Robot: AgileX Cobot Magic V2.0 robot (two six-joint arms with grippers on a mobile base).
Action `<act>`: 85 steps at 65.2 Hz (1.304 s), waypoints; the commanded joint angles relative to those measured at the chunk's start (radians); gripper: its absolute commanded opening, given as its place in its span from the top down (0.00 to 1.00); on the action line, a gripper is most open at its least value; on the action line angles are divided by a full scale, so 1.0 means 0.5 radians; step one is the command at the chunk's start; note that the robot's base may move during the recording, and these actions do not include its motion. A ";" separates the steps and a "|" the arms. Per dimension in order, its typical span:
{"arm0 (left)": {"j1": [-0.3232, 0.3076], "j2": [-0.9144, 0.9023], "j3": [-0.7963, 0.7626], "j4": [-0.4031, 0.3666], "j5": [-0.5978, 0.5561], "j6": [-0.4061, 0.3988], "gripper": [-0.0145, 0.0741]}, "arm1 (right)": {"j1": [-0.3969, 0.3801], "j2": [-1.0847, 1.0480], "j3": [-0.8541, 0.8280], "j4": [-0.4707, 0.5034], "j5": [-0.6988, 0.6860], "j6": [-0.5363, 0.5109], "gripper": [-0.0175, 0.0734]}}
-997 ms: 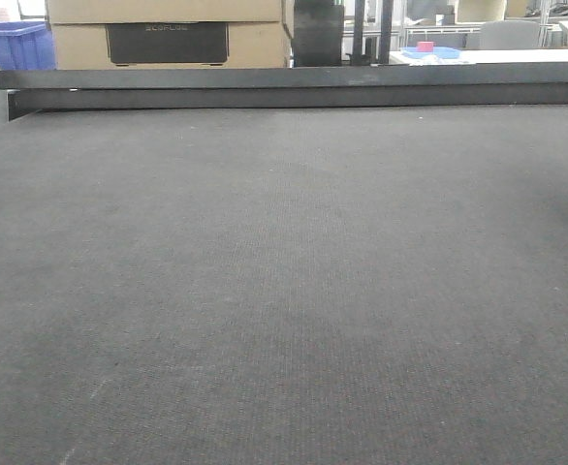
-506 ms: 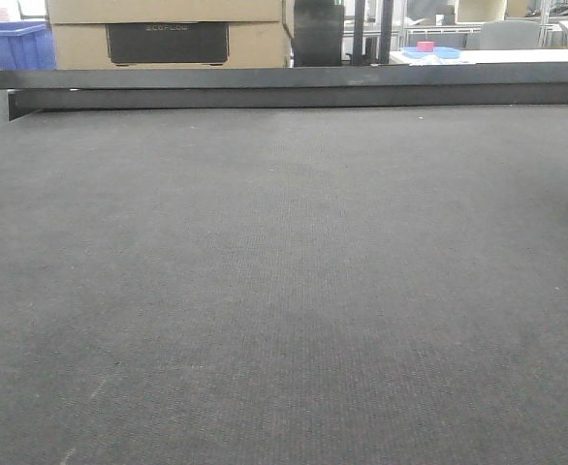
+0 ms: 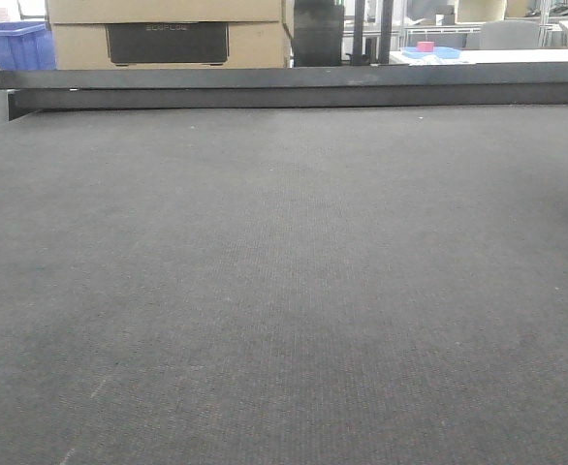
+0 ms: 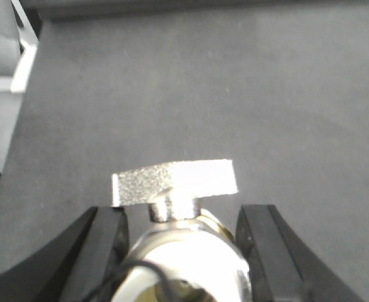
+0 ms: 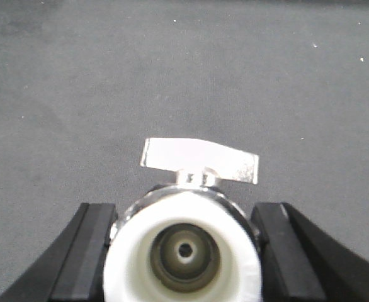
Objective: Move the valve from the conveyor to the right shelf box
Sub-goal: 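Lift both held valves up off the conveyor belt, then drive the base away from the conveyor holding both valves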
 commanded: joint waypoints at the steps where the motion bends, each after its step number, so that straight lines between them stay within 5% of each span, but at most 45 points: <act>1: -0.010 -0.025 -0.022 -0.010 -0.174 -0.011 0.96 | -0.001 -0.030 -0.033 -0.014 -0.140 -0.003 0.98; 85: -0.010 -0.025 -0.022 -0.010 -0.232 -0.011 0.96 | -0.001 -0.030 -0.033 -0.014 -0.261 -0.003 0.98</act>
